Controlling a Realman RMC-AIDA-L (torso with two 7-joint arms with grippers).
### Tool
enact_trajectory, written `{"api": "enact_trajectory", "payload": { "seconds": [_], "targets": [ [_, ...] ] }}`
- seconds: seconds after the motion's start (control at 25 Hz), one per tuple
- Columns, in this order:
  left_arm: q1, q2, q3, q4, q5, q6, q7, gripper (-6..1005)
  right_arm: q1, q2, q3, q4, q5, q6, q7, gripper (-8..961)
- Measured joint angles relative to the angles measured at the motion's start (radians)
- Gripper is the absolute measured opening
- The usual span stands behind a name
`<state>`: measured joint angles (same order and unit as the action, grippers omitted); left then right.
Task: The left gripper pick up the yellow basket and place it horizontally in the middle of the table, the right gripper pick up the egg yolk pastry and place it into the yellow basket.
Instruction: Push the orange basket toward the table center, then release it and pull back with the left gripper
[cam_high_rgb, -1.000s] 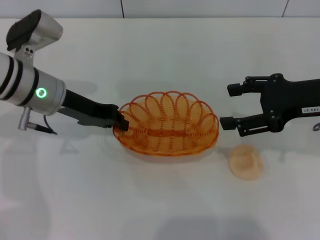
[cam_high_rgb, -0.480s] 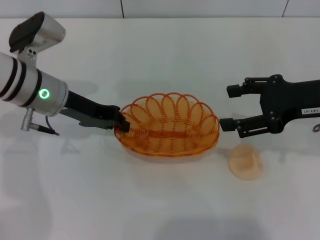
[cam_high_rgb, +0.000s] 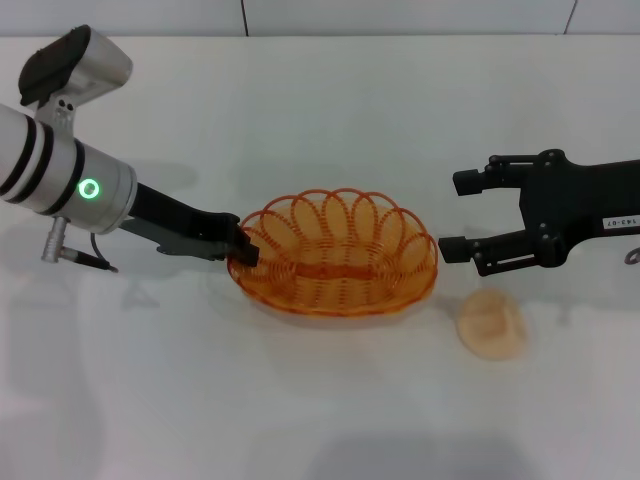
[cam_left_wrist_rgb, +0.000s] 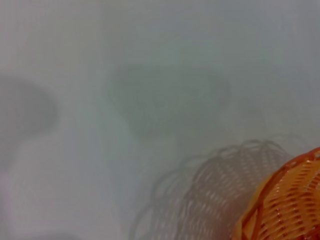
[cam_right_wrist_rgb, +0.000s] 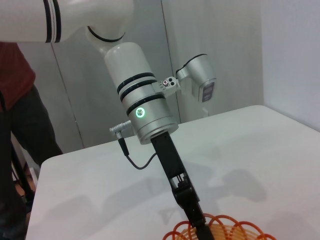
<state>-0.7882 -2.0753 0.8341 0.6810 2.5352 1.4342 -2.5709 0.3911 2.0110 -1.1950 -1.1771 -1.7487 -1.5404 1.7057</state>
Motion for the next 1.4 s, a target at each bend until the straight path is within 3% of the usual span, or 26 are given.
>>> {"api": "enact_trajectory", "payload": {
  "seconds": [0.72, 0.92, 1.4],
  "targets": [
    [-0.009, 0.000, 0.003, 0.000, -0.022, 0.007, 0.023, 149, 0.001, 0.000, -0.001, -0.001, 0.000, 0.000, 0.000, 841],
    [0.001, 0.000, 0.003, 0.009, -0.072, 0.008, 0.043, 369, 0.003, 0.000, -0.001, -0.001, 0.000, -0.002, 0.000, 840],
    [0.019, 0.013, 0.002, 0.027, -0.082, 0.009, 0.052, 671, 0.003, 0.000, 0.000, -0.002, 0.000, -0.004, 0.000, 837]
  ]
}}
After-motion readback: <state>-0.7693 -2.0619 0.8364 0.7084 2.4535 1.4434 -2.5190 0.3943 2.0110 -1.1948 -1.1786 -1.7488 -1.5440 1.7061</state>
